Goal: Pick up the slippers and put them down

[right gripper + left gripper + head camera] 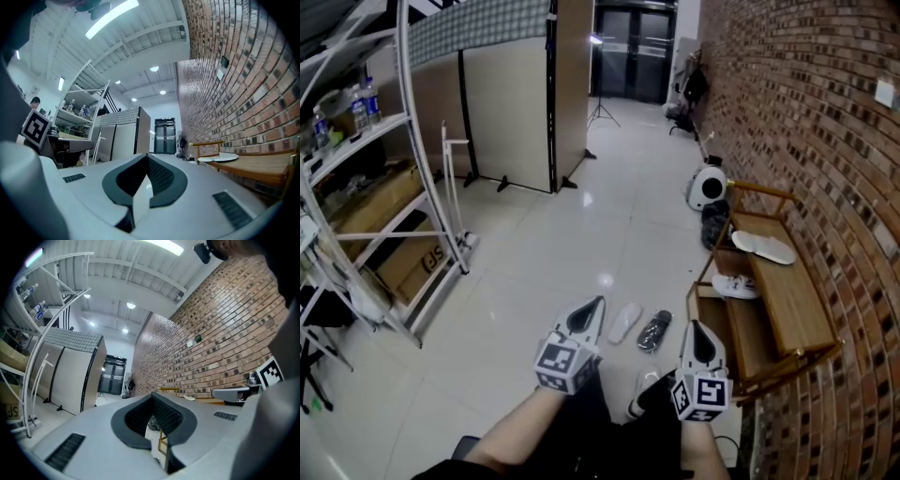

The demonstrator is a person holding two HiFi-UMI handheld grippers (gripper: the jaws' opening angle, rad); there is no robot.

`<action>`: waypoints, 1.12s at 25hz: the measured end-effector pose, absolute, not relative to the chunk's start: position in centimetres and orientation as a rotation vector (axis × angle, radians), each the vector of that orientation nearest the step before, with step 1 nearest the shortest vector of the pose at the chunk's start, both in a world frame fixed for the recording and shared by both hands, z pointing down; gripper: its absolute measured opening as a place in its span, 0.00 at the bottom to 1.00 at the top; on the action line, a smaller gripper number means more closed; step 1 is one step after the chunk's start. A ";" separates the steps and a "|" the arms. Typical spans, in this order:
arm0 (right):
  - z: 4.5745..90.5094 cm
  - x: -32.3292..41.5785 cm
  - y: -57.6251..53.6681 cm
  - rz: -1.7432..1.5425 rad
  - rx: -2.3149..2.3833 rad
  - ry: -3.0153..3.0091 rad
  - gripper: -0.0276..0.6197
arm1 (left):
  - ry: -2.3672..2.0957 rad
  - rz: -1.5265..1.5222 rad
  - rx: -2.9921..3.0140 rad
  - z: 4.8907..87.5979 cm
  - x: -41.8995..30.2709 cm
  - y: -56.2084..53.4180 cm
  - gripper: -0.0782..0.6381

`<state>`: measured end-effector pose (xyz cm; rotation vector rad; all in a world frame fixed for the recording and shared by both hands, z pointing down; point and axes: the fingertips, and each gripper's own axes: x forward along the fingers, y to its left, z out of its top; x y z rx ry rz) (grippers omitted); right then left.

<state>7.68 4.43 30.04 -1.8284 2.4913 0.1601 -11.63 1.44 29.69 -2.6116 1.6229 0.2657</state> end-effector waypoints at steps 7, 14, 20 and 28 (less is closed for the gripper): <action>30.3 11.1 8.7 0.144 -1.873 2.447 0.06 | 1.661 0.280 -2.620 30.4 -9.0 5.1 0.11; 30.8 13.9 11.5 0.158 -1.845 2.421 0.05 | 1.653 0.242 -2.603 31.4 -6.8 7.6 0.11; 33.0 14.9 11.9 0.103 -1.849 2.444 0.05 | 1.690 0.230 -2.594 33.2 -8.4 8.5 0.11; 32.8 13.0 10.9 0.126 -1.784 2.489 0.05 | 1.649 0.192 -2.519 31.9 -9.4 8.3 0.11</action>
